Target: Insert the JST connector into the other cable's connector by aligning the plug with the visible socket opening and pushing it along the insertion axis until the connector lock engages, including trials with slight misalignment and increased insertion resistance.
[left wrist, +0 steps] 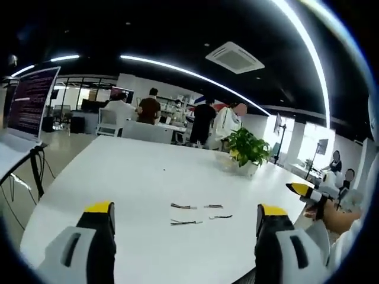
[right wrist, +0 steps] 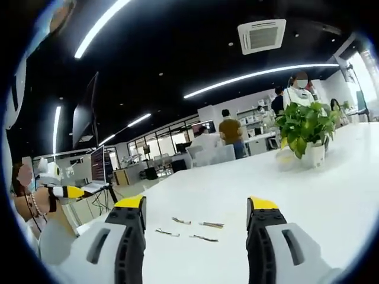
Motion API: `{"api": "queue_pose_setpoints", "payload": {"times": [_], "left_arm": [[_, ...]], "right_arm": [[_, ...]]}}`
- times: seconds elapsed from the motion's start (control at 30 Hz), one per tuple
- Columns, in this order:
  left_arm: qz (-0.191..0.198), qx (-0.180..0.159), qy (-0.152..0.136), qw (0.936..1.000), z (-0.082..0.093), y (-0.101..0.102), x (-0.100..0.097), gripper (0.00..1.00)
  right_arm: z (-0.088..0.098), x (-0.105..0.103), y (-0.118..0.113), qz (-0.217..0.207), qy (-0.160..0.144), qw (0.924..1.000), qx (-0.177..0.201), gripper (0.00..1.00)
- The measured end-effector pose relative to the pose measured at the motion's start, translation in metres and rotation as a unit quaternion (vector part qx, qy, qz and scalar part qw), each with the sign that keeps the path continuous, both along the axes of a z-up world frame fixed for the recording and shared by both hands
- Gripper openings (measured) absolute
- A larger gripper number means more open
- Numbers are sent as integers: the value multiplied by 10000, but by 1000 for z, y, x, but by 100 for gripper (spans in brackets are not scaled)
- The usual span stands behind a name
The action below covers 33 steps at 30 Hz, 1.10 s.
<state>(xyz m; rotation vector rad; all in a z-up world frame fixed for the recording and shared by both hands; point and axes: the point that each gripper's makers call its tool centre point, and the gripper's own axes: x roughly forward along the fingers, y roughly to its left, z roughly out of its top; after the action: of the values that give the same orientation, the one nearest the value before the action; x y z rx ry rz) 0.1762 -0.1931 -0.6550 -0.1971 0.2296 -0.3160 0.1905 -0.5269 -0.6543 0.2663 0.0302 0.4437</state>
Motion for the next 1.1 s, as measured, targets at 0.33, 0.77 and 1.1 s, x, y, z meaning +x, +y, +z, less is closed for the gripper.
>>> {"api": "queue_pose_setpoints", "payload": {"times": [0.33, 0.77, 1.1], "left_arm": [[-344, 16, 211, 9992, -7, -5, 35, 99], [-779, 598, 299, 9947, -6, -39, 73, 99], [-1039, 535, 546, 9917, -21, -51, 113, 99]], "right_arm": [[6, 18, 0, 118, 56, 9998, -132, 74], [6, 62, 3, 580, 8, 9975, -391, 64], [-13, 97, 19, 997, 182, 9914, -830, 57]]}}
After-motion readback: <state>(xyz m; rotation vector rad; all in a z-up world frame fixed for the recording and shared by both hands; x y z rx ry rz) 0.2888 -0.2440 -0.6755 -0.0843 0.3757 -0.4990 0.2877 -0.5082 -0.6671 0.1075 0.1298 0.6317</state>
